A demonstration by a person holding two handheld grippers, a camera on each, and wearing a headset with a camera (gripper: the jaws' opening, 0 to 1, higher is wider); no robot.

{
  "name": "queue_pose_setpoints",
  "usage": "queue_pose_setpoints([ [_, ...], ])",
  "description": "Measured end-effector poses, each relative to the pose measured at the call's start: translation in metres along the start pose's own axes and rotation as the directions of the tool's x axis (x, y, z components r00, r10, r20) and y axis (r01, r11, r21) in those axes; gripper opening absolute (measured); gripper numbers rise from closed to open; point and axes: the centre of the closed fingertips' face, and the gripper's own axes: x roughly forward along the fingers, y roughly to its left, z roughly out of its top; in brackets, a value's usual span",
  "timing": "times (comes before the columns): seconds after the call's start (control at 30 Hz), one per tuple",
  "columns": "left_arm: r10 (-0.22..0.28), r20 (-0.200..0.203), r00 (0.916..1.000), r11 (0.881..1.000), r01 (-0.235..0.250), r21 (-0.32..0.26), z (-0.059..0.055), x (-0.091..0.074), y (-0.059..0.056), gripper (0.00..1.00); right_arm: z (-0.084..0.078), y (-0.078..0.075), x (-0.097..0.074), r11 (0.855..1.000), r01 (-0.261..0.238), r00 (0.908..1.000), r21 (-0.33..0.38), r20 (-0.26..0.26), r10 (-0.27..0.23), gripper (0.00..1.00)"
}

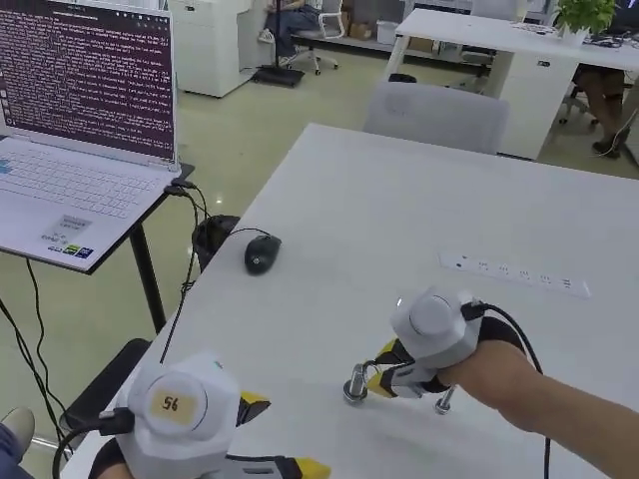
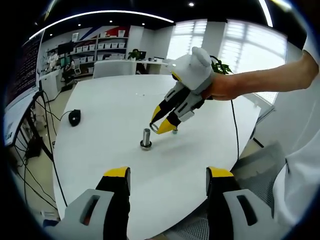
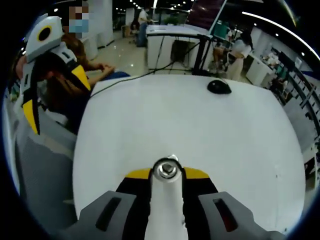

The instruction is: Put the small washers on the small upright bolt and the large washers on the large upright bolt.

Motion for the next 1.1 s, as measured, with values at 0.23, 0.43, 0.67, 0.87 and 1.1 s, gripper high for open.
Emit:
queue_pose_setpoints([
  [0.23, 0.008, 0.0, 1.0, 1.0, -0.008, -0.004, -0.001, -0.002, 0.002, 0.61, 0.003, -0.002, 0.014, 1.0, -0.019, 0.9994, -0.011, -0.028, 0.019, 0.23],
  [0.43, 0.015, 0.0, 0.9999, 1.0, -0.015, -0.012, -0.003, -0.004, 0.003, 0.61, 0.002, -0.005, 0.019, 1.0, -0.022, 0.9983, -0.012, -0.053, 0.022, 0.23],
  [0.67, 0.018, -0.005, 0.9998, 1.0, -0.018, -0.017, -0.006, -0.005, 0.004, 0.61, 0.001, -0.006, 0.023, 1.0, -0.024, 0.9969, -0.015, -0.075, 0.022, 0.23],
  [0.87, 0.016, -0.003, 0.9999, 1.0, -0.016, -0.016, -0.005, -0.005, 0.004, 0.61, 0.004, -0.006, 0.025, 1.0, -0.015, 0.9958, -0.018, -0.091, 0.014, 0.23],
  [1.1, 0.015, -0.004, 0.9999, 1.0, -0.015, -0.014, -0.004, -0.004, 0.004, 0.61, 0.005, -0.006, 0.024, 1.0, -0.012, 0.9948, -0.014, -0.101, 0.011, 0.23],
])
